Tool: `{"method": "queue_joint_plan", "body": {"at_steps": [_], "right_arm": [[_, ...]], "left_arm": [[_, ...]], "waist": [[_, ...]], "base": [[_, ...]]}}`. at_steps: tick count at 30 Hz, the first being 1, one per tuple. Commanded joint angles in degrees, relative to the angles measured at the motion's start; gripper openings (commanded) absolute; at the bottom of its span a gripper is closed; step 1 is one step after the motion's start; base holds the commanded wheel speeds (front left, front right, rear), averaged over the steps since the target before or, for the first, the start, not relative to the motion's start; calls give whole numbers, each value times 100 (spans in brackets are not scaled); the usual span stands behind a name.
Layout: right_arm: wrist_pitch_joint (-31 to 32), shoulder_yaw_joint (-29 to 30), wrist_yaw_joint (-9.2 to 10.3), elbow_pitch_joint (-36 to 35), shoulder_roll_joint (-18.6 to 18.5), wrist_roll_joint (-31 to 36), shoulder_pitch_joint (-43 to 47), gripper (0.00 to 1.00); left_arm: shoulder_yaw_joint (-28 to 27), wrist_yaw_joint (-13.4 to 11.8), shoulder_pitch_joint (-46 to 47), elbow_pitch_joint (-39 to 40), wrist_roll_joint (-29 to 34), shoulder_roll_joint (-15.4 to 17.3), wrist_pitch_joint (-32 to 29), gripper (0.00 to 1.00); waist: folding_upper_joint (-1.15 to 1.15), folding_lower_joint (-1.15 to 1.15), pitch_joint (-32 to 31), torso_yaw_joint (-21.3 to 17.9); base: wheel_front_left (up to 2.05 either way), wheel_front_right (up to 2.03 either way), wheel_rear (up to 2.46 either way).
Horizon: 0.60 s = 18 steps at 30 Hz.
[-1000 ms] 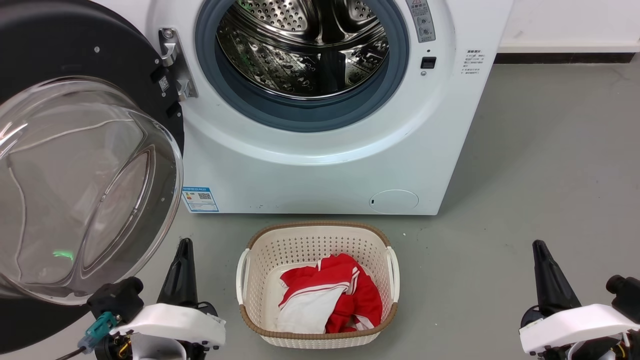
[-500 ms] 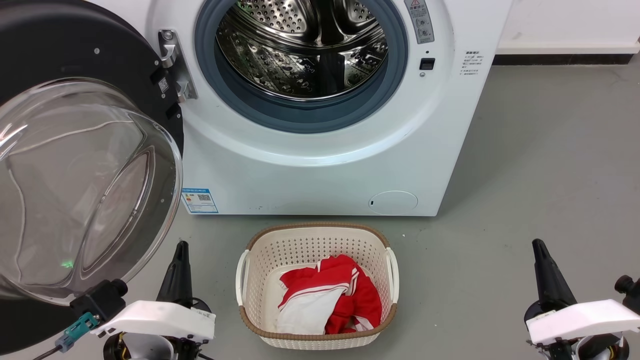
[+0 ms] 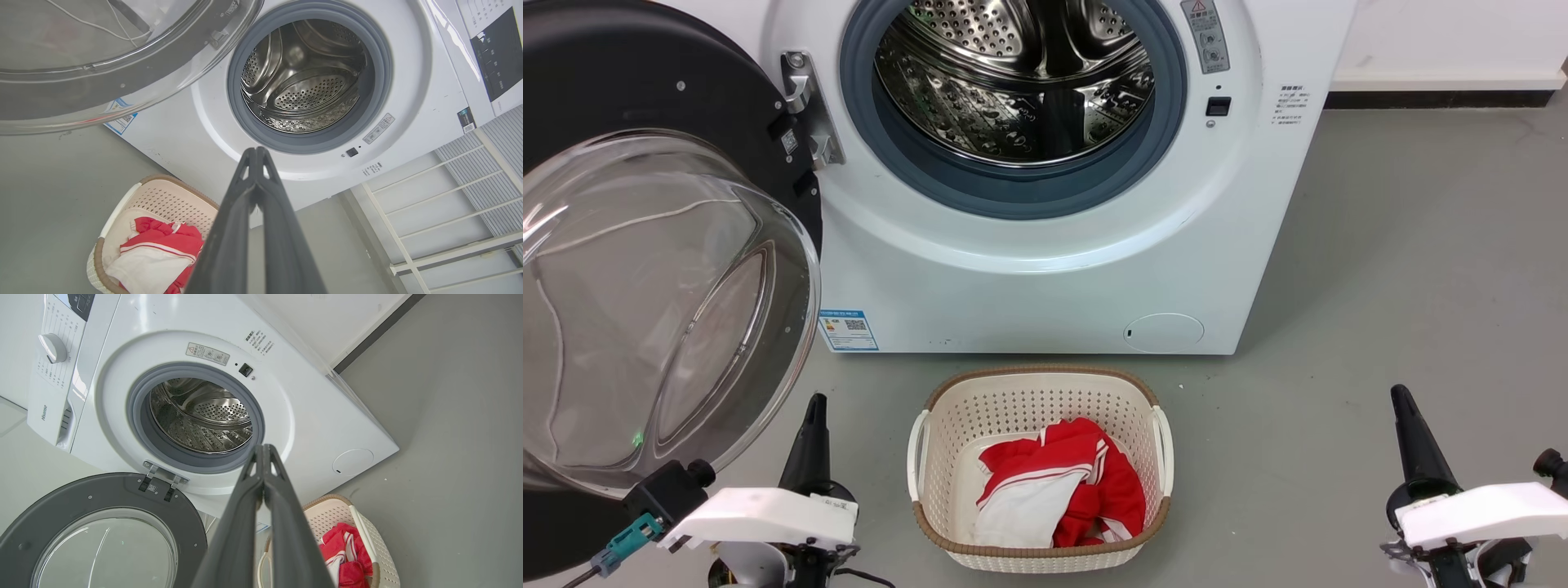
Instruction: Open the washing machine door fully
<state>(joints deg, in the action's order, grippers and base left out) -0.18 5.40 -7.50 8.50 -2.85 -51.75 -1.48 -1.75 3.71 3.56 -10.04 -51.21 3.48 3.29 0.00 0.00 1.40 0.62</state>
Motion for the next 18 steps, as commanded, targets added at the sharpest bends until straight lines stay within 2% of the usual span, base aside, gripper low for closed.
{"method": "queue_joint_plan", "body": {"at_steps": [1,18], "right_arm": [[29,22,0,-21,-6,-212,-161,0],[211,49,0,138,-6,-1270,-259,0]], "left_arm": [[-31,42,128,23,-204,6,-43,0],[-163,146,188,-92,-1275,-11,-308,0]], "waist": [[0,0,-3,-1],[0,0,-29,-14]], "base": [[0,0,0],[0,0,0]]}}
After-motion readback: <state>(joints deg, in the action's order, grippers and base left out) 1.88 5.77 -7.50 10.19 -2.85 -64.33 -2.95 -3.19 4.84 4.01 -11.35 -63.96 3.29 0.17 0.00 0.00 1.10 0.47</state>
